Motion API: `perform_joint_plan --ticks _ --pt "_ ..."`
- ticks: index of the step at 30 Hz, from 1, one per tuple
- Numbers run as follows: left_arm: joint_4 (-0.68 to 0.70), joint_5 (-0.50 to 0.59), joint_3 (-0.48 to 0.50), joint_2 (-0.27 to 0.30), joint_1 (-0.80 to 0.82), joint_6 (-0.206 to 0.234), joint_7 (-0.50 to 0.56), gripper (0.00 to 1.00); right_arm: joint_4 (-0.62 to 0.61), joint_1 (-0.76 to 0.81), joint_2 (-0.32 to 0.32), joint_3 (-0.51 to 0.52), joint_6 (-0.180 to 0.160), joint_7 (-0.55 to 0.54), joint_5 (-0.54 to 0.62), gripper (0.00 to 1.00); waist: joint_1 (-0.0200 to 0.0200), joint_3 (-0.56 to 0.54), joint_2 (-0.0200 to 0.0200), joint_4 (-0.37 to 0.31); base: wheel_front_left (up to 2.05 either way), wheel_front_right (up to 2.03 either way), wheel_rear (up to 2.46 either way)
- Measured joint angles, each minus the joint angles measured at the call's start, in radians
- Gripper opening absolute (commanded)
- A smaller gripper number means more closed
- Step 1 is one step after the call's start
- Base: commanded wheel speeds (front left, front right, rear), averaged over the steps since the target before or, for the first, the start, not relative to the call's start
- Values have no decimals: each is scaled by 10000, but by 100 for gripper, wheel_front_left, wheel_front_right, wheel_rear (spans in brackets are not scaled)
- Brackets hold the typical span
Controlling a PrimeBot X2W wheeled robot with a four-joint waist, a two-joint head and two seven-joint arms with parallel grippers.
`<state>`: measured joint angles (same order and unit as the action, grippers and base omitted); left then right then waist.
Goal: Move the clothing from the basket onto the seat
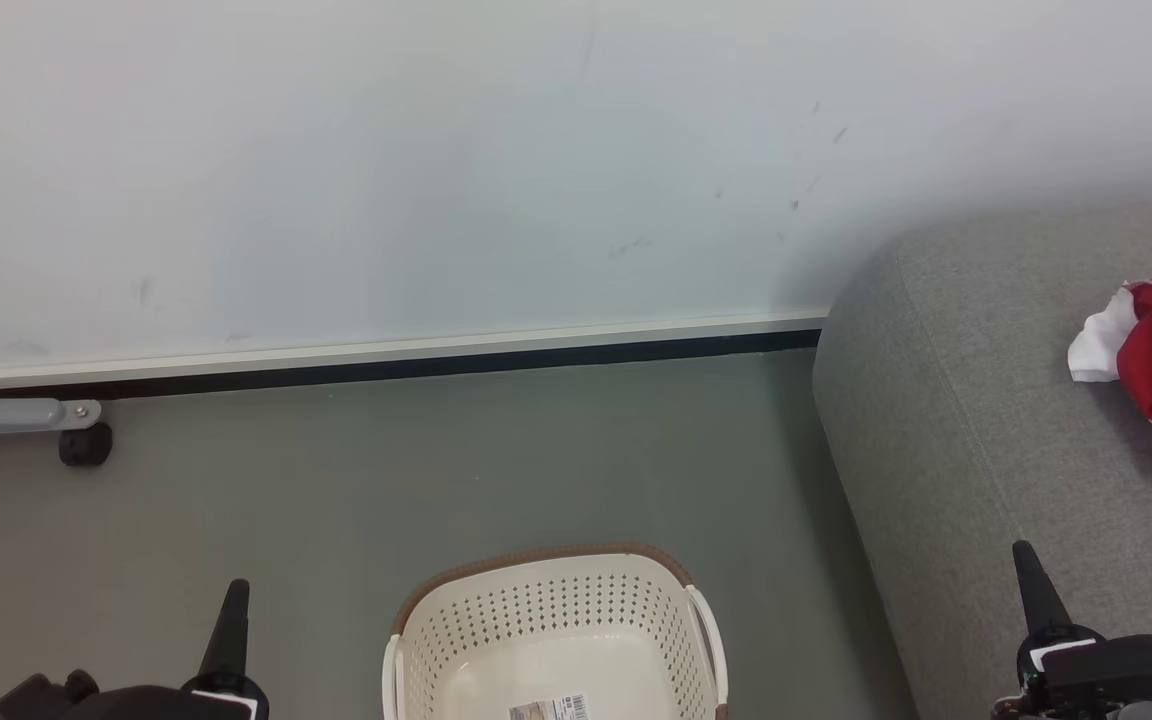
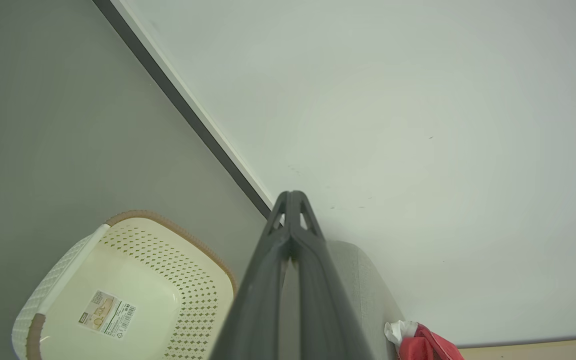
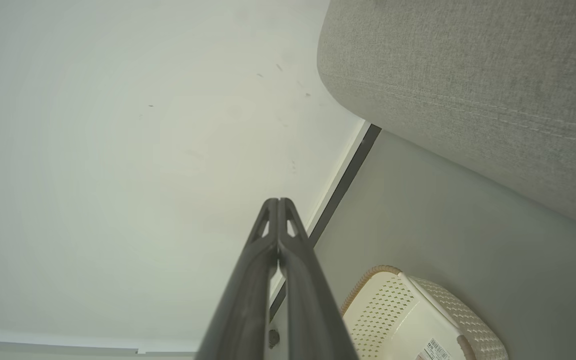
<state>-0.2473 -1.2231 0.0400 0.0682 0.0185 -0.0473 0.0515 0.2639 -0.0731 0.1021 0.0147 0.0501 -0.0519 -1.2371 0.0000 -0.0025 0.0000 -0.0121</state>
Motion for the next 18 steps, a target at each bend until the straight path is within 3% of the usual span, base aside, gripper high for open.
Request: perform_joint_plan --ticks 18 --pt "-313 -2497 357 -148 417 -508 443 0 238 -80 -389 798 476 -420 -2424 0 0 30 0 84 0 0 0"
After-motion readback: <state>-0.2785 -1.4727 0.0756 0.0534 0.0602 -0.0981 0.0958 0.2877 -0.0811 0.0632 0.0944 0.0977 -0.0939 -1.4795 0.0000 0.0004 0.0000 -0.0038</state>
